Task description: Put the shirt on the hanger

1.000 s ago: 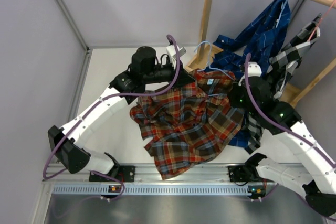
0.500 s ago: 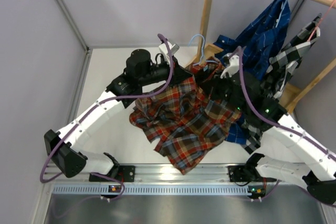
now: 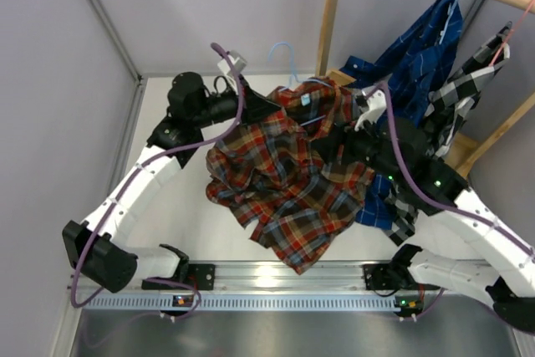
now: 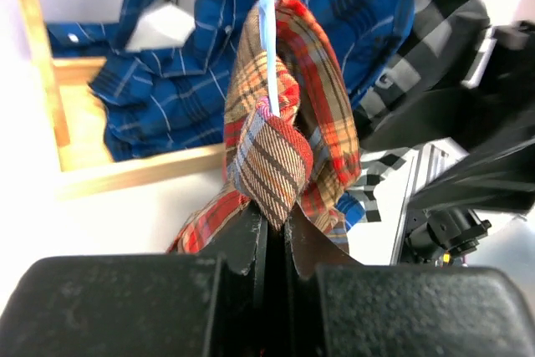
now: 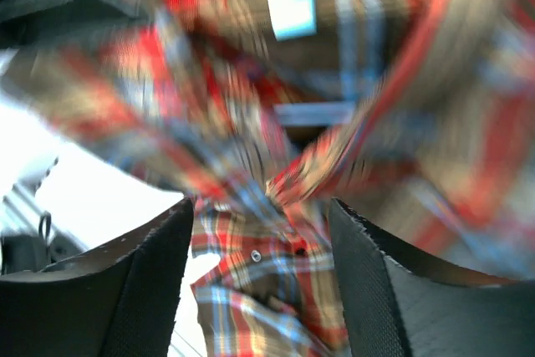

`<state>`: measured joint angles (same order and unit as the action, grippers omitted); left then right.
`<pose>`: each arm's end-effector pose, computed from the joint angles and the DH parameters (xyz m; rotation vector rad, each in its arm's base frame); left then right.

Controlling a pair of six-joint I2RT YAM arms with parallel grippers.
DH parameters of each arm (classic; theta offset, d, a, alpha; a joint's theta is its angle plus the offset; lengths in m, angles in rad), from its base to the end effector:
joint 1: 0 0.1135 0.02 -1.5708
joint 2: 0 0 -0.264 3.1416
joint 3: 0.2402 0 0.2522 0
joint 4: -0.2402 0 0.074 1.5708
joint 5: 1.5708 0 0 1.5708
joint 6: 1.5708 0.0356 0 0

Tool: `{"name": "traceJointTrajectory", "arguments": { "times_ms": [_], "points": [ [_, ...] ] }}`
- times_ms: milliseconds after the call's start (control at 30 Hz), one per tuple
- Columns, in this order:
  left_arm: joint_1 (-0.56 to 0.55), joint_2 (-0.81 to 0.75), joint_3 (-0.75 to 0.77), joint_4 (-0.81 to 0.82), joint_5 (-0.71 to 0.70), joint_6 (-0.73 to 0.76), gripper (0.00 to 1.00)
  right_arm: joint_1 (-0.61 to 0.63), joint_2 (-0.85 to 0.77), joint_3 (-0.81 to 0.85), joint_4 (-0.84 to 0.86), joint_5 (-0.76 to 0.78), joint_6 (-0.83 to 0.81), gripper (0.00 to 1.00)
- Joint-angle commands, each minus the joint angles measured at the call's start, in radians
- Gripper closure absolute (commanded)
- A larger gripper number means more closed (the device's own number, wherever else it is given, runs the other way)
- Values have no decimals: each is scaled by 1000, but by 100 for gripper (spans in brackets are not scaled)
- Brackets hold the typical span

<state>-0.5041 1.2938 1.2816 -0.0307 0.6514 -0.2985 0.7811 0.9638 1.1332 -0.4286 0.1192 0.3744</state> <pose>0.2485 -0.1617 0.4201 0.6983 1.5819 -1.1271 0.1496 0.1423 0.4028 -0.2958 1.8627 0.6975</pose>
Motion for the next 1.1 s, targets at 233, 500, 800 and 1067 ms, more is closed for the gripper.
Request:
{"name": "traceJointTrajectory", "arguments": {
  "times_ms": [233, 500, 800, 1067],
  "points": [
    [70, -45, 35, 100, 583, 61, 100, -6, -203, 256, -378, -44, -365, 27],
    [64, -37, 30, 106, 846, 82, 100, -6, -206, 343, -628, -153, -598, 30],
    [19, -4, 47, 104, 947, 82, 100, -6, -148, 356, -665, -504, -673, 31],
    [-48, 24, 96, 106, 988, 76, 100, -6, -53, 399, -611, -536, -661, 39]
  ]
}}
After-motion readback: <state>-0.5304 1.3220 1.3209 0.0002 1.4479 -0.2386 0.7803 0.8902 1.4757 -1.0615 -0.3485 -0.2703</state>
